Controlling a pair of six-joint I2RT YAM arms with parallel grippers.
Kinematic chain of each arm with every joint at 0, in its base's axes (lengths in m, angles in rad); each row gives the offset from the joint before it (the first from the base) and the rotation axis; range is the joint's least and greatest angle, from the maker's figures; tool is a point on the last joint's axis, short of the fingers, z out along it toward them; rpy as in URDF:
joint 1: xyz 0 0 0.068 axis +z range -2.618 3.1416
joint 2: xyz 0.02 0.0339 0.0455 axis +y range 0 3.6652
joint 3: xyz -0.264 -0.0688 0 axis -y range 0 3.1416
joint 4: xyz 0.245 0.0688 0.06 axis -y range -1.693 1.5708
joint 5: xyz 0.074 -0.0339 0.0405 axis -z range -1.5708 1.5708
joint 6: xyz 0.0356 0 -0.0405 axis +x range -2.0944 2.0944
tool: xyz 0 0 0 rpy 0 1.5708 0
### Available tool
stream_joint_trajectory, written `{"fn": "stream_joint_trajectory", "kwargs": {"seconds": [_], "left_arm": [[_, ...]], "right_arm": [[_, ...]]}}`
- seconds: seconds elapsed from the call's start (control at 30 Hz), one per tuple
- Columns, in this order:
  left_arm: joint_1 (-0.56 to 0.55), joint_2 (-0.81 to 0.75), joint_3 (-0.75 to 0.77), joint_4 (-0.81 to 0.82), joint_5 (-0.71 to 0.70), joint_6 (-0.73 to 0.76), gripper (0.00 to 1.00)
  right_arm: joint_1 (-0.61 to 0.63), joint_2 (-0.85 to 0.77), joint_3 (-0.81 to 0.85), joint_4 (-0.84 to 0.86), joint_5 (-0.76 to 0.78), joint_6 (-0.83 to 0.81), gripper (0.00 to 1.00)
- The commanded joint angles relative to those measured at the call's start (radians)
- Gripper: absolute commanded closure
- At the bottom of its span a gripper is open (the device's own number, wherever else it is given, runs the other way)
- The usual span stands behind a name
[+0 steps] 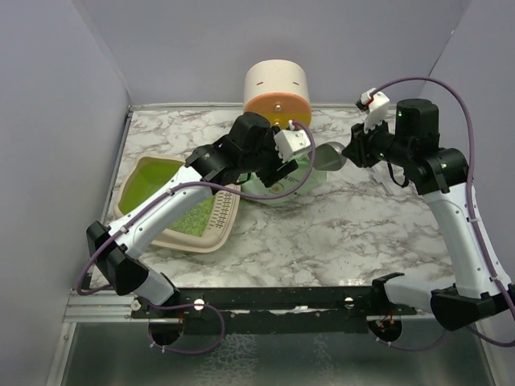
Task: Fill the litter box with clean litter
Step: 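Scoop the cat litter from the cat litter bag.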
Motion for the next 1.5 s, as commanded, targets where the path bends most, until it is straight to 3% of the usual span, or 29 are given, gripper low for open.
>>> {"fn": "stream_joint_trajectory", "kwargs": {"seconds": [0.0,0.07,0.13,0.33,0.73,1.47], "left_arm": [[-0.003,0.042,-0.002,0.026,-0.012,0.014,0.37],[-0.003,0.059,-0.003,0.039,-0.006,0.011,0.40],[-0.003,0.079,-0.001,0.047,-0.022,0.007,0.49],[-0.003,0.091,0.011,0.055,-0.106,0.015,0.99],[-0.002,-0.010,-0.039,0.094,-0.261,0.015,1.00],[-0.001,0.012,0.026,0.136,-0.211,-0.052,1.00]], "right_arm": [[-0.004,0.024,0.029,0.009,-0.077,0.019,0.99],[-0.005,0.044,0.036,0.000,-0.090,0.020,0.99],[-0.005,0.059,0.036,0.002,-0.101,0.020,0.99],[-0.006,0.115,0.063,-0.007,-0.142,0.024,0.99],[-0.006,0.303,0.112,0.043,-0.203,0.037,0.99],[-0.005,0.453,-0.029,0.235,-0.302,0.037,0.99]]}}
